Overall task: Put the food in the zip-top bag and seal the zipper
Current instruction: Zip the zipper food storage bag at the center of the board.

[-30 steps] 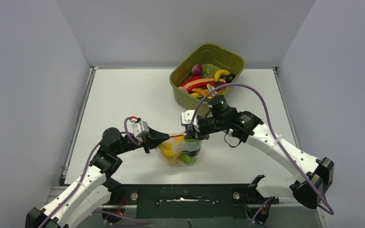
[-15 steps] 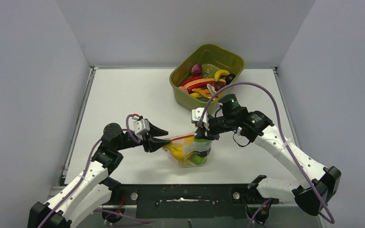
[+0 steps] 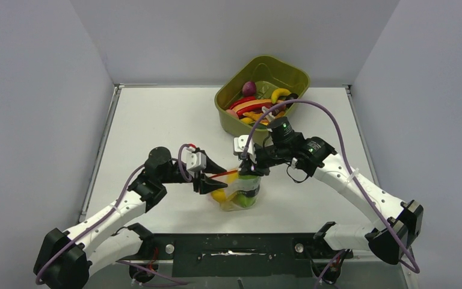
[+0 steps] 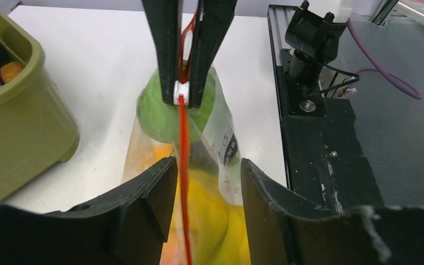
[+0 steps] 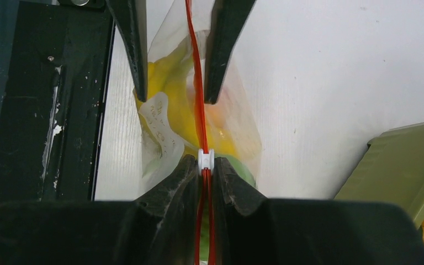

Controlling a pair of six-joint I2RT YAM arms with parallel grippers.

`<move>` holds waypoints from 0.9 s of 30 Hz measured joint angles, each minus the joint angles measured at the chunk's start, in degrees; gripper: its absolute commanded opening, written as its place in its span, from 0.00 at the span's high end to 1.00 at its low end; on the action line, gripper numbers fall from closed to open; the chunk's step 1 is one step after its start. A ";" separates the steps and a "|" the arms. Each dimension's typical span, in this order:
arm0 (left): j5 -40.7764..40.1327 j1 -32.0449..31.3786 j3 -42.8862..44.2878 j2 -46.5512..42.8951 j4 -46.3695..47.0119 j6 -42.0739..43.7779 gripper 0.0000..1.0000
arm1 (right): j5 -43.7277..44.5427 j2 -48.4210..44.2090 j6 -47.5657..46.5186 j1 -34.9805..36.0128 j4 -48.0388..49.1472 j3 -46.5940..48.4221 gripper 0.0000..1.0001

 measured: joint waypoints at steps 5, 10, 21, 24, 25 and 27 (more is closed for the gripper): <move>-2.16 -1.73 0.33 2.12 -0.17 2.34 1.00 | 0.15 0.00 1.25 0.31 0.57 0.00 0.86; -4.04 -1.86 0.42 2.12 -0.20 2.91 1.00 | 1.25 -0.02 3.19 0.94 2.29 0.00 0.69; -5.09 -2.01 0.35 1.29 -0.50 2.84 1.00 | 1.31 0.02 4.22 3.06 5.33 0.00 0.73; -5.18 -2.01 0.26 0.63 -0.52 2.82 1.00 | 1.64 0.02 4.15 3.06 4.96 0.00 0.70; -5.18 -2.01 0.24 0.44 -0.52 2.84 1.00 | 1.81 0.02 4.13 3.06 4.72 0.00 0.73; -5.18 -2.01 0.15 0.15 -0.55 2.84 1.00 | 2.19 0.02 4.11 3.06 4.26 0.00 0.84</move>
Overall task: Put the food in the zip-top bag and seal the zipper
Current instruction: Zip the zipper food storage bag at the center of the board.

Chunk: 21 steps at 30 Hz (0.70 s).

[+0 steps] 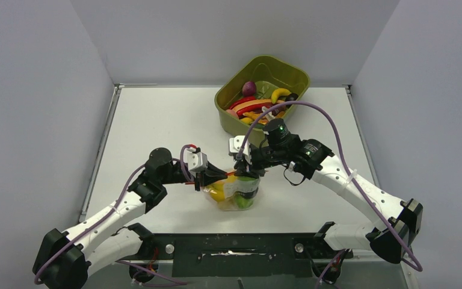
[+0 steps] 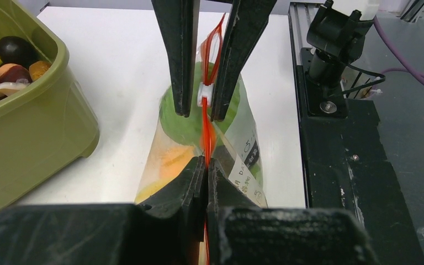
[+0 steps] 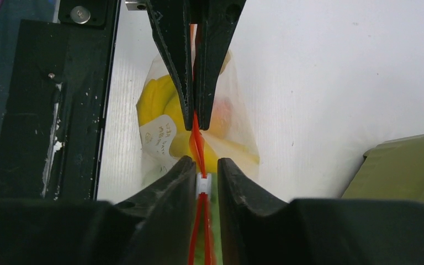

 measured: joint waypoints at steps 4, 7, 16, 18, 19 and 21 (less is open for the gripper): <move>-0.22 0.00 -0.33 -0.26 0.02 -0.07 1.00 | 0.52 0.00 -0.15 -0.04 -0.59 0.00 1.00; -0.35 0.00 -0.48 -0.39 0.02 -0.07 1.00 | 0.59 0.00 -0.15 -0.09 -0.85 0.00 1.00; -3.19 4.07 -0.50 -6.84 -8.48 2.73 1.00 | 0.00 -1.75 -0.85 -4.39 -2.78 -0.44 1.00; -3.39 5.90 -0.50 -8.24 -10.49 3.10 1.00 | 0.24 -3.19 -1.36 -6.10 -4.13 -1.01 1.00; -3.54 6.58 -0.50 -8.68 -11.28 3.19 1.00 | 0.39 -3.78 -1.51 -6.75 -4.85 -1.16 1.00; -3.78 7.43 -0.50 -9.14 -12.17 3.28 1.00 | 0.13 -4.52 -1.68 -7.48 -5.46 -1.22 1.00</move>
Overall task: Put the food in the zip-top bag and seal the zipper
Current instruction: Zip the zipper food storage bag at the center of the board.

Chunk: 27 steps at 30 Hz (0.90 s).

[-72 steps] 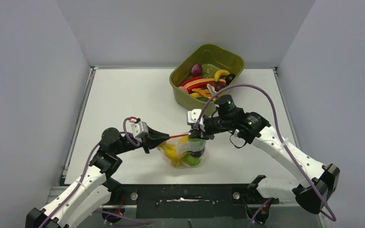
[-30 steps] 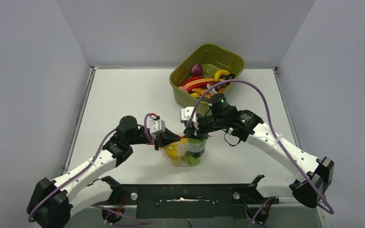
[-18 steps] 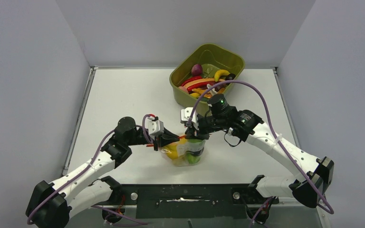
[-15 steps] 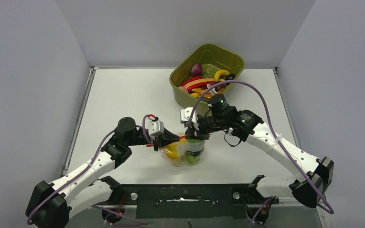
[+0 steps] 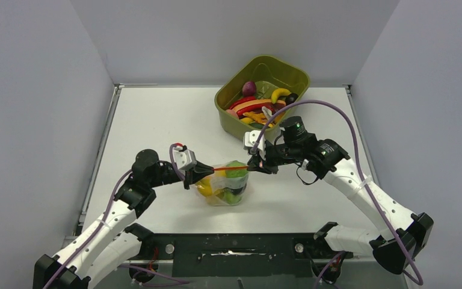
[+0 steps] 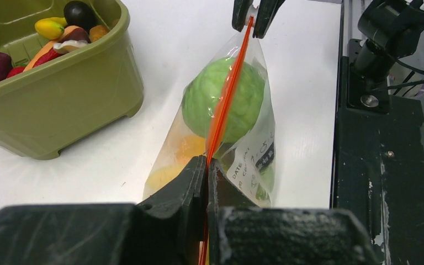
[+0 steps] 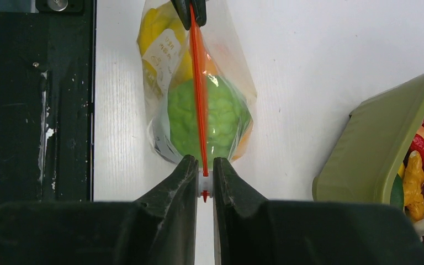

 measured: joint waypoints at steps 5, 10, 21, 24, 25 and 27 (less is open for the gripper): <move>0.87 0.33 0.00 -0.24 -0.50 -0.02 1.00 | -0.92 -0.61 -0.04 -0.15 0.00 -0.09 1.00; 1.09 0.48 0.02 -1.03 -1.27 0.07 1.00 | -1.27 -0.70 -0.04 -0.33 0.02 -0.35 1.00; 1.25 2.47 0.31 -1.49 -2.86 -1.88 1.00 | -1.14 -3.30 2.80 -3.43 -0.42 -1.27 0.29; 1.05 2.99 0.79 -0.59 -3.28 -4.33 1.00 | -0.98 -5.60 5.25 -4.35 0.50 -1.36 0.14; 1.01 2.99 1.01 -0.39 -3.28 -5.66 1.00 | -0.92 -6.56 6.12 -4.35 1.14 -1.40 0.10; 0.85 3.04 1.31 -0.28 -2.64 -9.16 1.00 | -0.39 -8.59 7.37 -4.35 2.54 -1.66 0.02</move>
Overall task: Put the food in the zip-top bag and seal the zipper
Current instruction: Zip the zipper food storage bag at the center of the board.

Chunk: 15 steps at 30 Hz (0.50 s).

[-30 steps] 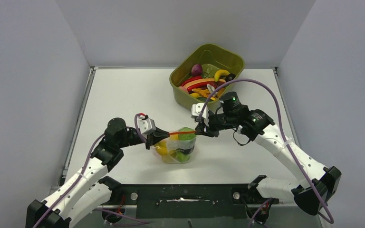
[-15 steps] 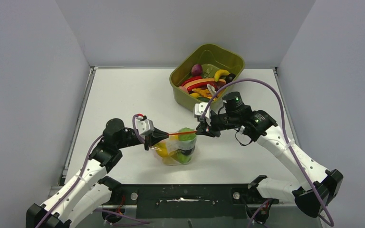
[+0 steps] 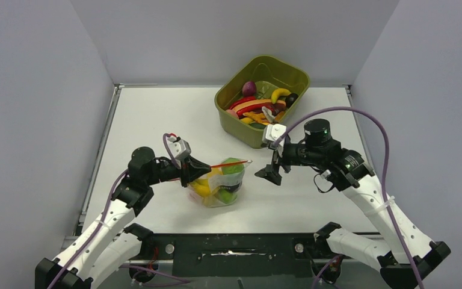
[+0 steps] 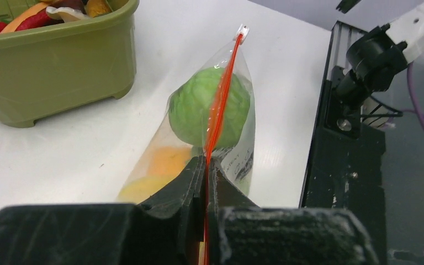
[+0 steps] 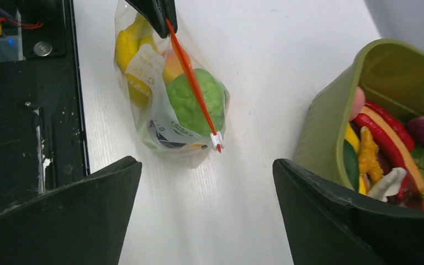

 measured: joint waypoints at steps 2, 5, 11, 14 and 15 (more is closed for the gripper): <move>-0.44 0.00 0.04 0.02 1.73 -3.96 1.00 | 0.94 -2.45 1.25 0.02 1.42 -0.22 0.02; -1.31 0.00 0.72 0.48 4.83 -11.78 1.00 | 2.82 -5.55 2.51 0.02 3.93 -0.72 0.02; -3.67 0.00 2.99 3.10 11.76 -25.73 1.00 | 8.55 -9.05 5.64 0.02 9.05 -4.33 0.02; -6.71 0.07 3.43 5.18 11.41 -27.82 1.00 | 11.89 -9.18 8.48 0.02 10.86 -5.95 0.02; -7.93 0.17 3.43 6.03 10.54 -28.04 1.00 | 12.85 -9.03 9.35 0.02 11.13 -6.05 0.02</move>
